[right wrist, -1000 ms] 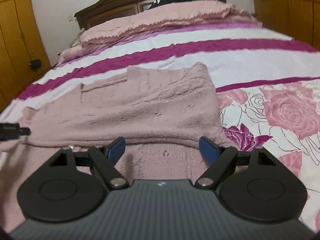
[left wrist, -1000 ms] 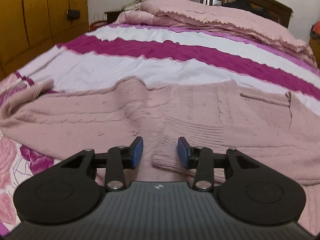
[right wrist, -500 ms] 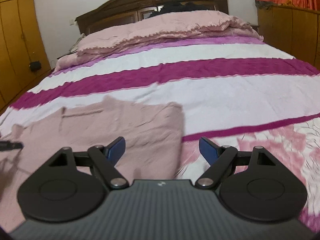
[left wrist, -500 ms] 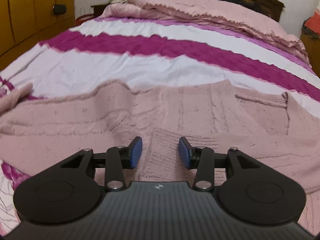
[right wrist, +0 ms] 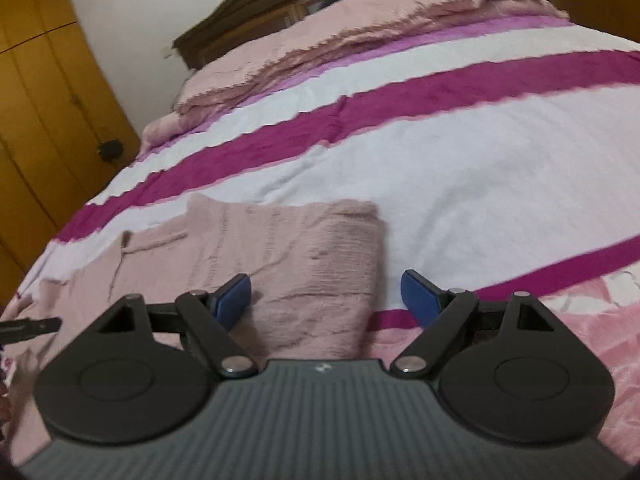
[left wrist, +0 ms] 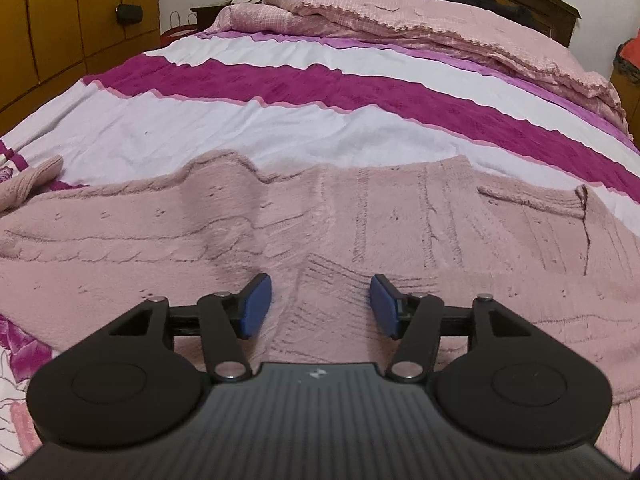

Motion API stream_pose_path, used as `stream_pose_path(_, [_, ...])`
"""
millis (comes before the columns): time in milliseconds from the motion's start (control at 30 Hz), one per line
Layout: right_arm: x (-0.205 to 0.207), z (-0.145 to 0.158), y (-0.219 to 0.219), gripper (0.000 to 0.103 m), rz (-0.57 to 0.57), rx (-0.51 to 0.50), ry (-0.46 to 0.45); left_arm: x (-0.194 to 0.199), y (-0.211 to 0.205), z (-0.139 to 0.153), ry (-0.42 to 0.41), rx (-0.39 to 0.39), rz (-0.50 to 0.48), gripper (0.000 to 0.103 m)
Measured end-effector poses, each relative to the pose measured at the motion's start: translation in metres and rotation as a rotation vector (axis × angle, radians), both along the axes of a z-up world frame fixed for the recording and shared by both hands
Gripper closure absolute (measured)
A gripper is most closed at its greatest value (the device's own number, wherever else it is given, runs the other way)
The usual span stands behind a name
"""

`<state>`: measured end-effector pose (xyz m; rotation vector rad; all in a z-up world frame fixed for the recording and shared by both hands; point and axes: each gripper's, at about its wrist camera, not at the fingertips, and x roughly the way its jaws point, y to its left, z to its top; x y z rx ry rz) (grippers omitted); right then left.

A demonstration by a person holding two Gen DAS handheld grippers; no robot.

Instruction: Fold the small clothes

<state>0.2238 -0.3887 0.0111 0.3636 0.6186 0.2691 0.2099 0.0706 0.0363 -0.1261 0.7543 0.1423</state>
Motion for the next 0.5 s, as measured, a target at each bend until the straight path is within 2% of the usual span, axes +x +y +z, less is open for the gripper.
stream_pose_path(100, [0.0,0.0,-0.002,0.019,0.038,0.044,-0.011,-0.001,-0.006,-0.001,-0.011,0.037,0.004,0.04])
stream_pose_path(267, [0.002,-0.002,-0.019,0.019,0.039,0.183,-0.035,-0.008,-0.016,0.0,-0.031,0.085,-0.013,0.051])
stream_pose_path(400, [0.003,-0.007,-0.032,0.024,0.022,0.293,-0.041,-0.013,-0.014,0.002,-0.037,0.053,-0.008,0.051])
stream_pose_path(500, [0.006,-0.008,-0.031,0.028,0.031,0.283,-0.032,-0.013,-0.013,0.001,-0.043,0.023,-0.02,0.05])
